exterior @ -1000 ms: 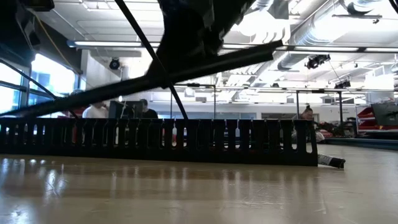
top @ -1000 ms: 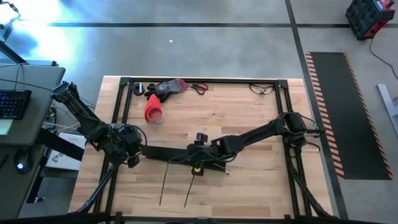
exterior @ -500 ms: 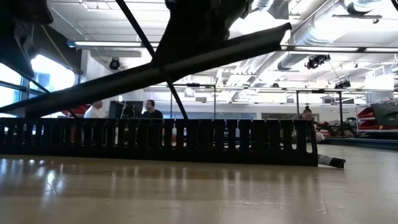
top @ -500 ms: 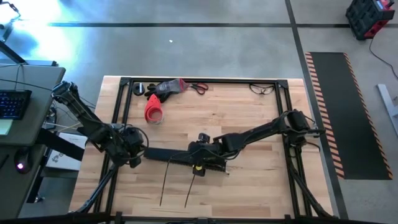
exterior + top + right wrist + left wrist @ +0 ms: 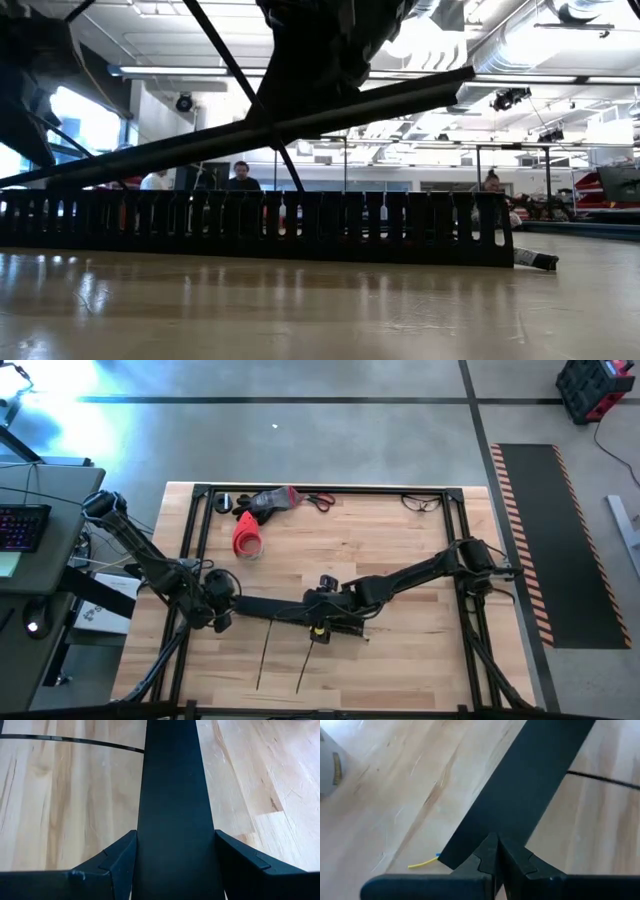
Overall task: Ziptie cables
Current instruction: Close the cable duct
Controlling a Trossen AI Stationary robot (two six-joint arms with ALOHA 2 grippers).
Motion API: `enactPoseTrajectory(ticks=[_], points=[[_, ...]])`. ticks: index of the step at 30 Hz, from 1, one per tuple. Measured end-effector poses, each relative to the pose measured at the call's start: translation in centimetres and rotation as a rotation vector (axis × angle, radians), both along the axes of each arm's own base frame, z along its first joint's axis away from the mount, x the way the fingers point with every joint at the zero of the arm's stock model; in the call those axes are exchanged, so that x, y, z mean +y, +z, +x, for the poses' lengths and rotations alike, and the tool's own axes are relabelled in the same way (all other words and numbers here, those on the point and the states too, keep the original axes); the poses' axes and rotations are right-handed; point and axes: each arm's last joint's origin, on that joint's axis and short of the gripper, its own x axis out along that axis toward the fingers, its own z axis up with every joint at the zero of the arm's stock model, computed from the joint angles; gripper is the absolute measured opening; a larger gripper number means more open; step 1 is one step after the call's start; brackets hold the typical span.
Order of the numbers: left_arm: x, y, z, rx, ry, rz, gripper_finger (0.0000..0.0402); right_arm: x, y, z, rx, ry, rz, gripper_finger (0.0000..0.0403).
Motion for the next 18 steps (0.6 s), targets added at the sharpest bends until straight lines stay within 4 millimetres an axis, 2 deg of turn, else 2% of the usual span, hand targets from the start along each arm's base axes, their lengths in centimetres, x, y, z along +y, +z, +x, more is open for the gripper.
enactPoseTrajectory(ticks=[7,18], points=[[0.2,-1.8,-0.1,-0.026,0.011,-0.017,0.0,0.0,-0.1,-0.1,0.02,-0.012,0.018,0.0207],[0.1,-2.0,-0.1,-0.036,0.006,-0.017,0.0,0.0,-0.1,-0.2,0.025,-0.016,0.026,0.0207]])
